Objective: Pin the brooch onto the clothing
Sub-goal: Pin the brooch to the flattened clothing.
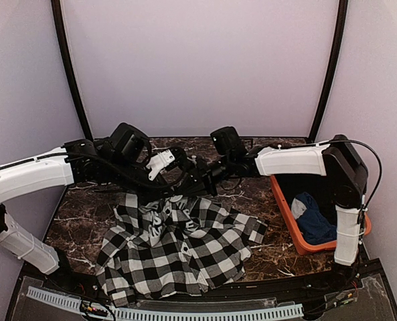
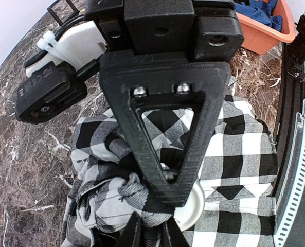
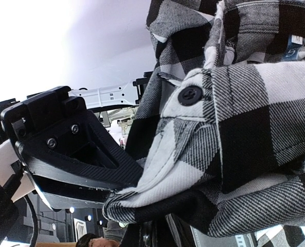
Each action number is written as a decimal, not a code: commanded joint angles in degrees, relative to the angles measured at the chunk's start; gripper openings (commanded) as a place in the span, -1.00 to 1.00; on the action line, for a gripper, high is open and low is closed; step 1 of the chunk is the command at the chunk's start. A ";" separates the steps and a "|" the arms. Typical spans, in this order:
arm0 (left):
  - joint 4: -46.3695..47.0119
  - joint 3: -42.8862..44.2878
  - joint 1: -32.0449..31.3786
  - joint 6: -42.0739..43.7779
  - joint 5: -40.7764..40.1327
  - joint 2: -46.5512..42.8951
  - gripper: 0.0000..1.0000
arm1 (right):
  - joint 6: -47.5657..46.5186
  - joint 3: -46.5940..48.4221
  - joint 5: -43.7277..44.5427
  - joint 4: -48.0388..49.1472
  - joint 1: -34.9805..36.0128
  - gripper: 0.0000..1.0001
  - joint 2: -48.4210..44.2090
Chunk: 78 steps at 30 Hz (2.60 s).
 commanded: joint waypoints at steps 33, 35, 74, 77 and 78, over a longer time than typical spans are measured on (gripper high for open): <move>-6.56 0.44 -7.08 4.62 10.26 5.96 -0.72 | 20.20 -1.01 0.86 39.88 -0.75 -1.00 -5.43; -7.45 1.04 -7.60 4.82 9.37 7.26 -0.74 | 18.57 -0.81 0.40 38.52 -0.74 -1.00 -5.88; -8.11 -0.53 -7.21 2.64 5.07 5.51 -0.81 | -1.31 1.18 -3.34 20.71 -1.28 -1.00 -10.06; -7.54 -0.93 -7.21 2.17 4.84 4.52 -0.78 | -7.07 2.19 -2.41 14.27 -1.36 -1.00 -10.49; -7.36 -0.95 -7.16 2.02 4.70 4.39 -0.75 | -7.56 2.08 -2.52 13.97 -1.40 -1.00 -10.61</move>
